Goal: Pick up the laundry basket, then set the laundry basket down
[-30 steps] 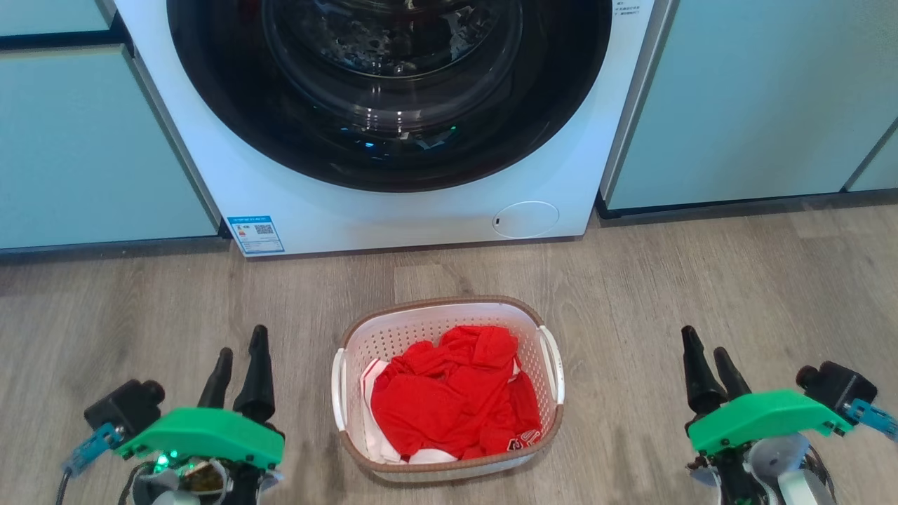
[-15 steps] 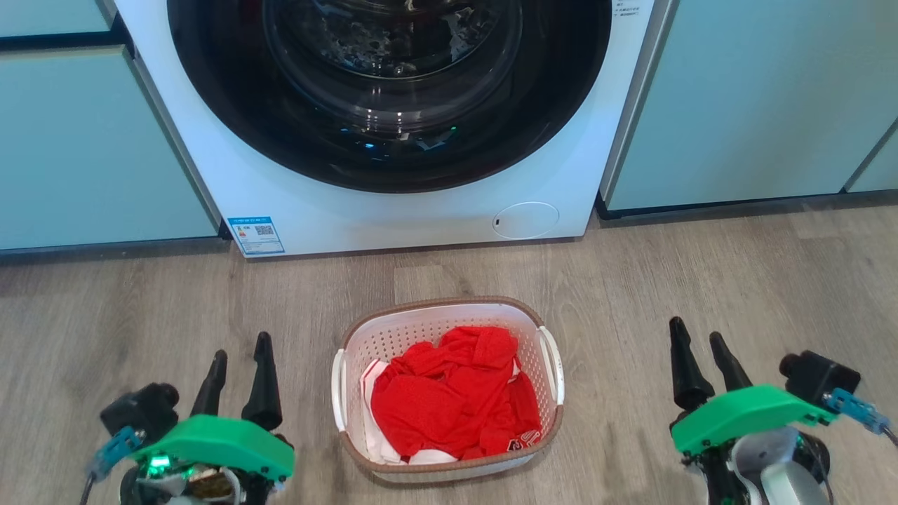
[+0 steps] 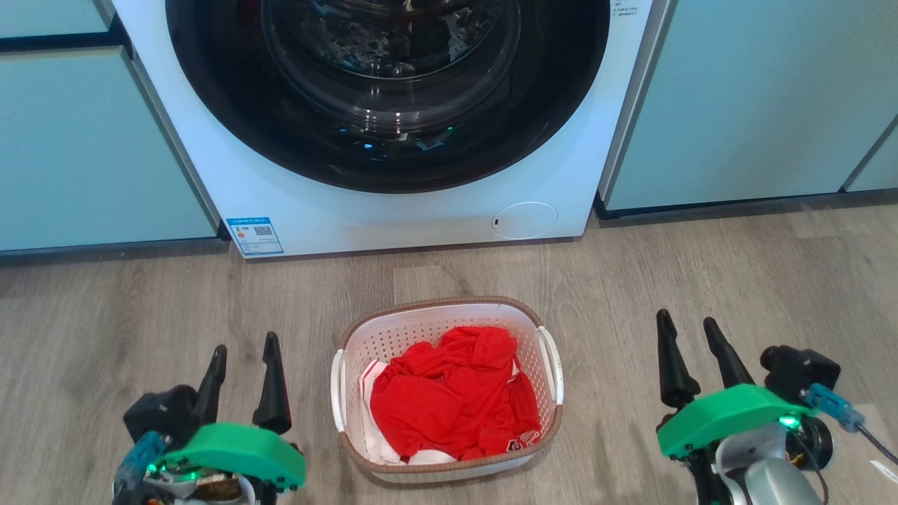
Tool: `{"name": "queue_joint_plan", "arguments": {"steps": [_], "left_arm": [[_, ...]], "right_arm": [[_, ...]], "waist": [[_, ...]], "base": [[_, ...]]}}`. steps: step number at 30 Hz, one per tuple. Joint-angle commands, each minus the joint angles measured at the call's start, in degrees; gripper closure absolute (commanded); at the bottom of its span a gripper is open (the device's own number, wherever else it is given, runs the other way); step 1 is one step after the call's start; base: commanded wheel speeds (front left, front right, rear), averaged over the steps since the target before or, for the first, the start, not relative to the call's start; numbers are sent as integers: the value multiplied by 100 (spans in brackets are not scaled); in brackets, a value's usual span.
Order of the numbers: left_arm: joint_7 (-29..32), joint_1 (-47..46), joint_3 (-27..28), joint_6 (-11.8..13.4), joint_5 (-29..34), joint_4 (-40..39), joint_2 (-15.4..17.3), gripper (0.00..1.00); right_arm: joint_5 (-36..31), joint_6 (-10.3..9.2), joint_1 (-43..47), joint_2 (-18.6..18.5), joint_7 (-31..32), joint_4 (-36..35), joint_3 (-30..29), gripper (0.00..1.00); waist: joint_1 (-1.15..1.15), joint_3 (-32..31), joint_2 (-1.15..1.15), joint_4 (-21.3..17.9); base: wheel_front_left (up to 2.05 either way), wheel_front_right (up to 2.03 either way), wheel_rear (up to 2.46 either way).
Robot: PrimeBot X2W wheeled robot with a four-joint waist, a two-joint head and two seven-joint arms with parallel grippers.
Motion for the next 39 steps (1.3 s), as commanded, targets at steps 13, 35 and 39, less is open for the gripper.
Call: {"name": "queue_joint_plan", "arguments": {"steps": [13,35,39], "left_arm": [[-305,-41,86,88,1008,-348,43,0],[-576,52,119,29,2024,-253,-36,0],[-576,48,137,8,2017,-237,-42,0]], "right_arm": [[-980,30,-285,-69,-293,-299,284,0],[-2020,34,-314,-81,-564,-353,465,0],[-2010,34,-321,-81,-564,-343,450,0]], "waist": [[0,-5,0,-7],[0,-41,0,-32],[0,-46,0,-35]], "base": [[0,0,0],[0,0,0],[0,0,0]]}}
